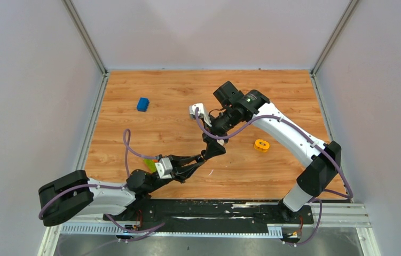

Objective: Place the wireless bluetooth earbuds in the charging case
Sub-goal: Adjust the earbud with the charging case.

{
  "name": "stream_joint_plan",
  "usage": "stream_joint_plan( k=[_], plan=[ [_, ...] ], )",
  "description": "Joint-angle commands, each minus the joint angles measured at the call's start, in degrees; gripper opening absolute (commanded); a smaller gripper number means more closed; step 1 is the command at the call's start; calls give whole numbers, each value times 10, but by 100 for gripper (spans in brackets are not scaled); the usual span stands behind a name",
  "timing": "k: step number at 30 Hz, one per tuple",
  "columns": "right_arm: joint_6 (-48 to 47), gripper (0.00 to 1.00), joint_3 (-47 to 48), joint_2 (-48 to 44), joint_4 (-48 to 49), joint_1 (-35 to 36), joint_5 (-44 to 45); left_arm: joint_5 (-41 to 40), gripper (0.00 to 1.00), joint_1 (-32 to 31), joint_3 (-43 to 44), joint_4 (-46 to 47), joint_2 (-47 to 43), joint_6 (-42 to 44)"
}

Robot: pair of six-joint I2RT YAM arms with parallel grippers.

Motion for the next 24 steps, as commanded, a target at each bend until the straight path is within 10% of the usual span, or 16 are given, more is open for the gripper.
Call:
stream_joint_plan(
  k=[1, 24],
  plan=[
    [-11, 78, -4, 7, 12, -6, 43, 10, 0, -2, -39, 58, -18, -2],
    [-32, 77, -9, -19, 5, -8, 48, 13, 0, -1, -34, 57, -5, -9]
  ],
)
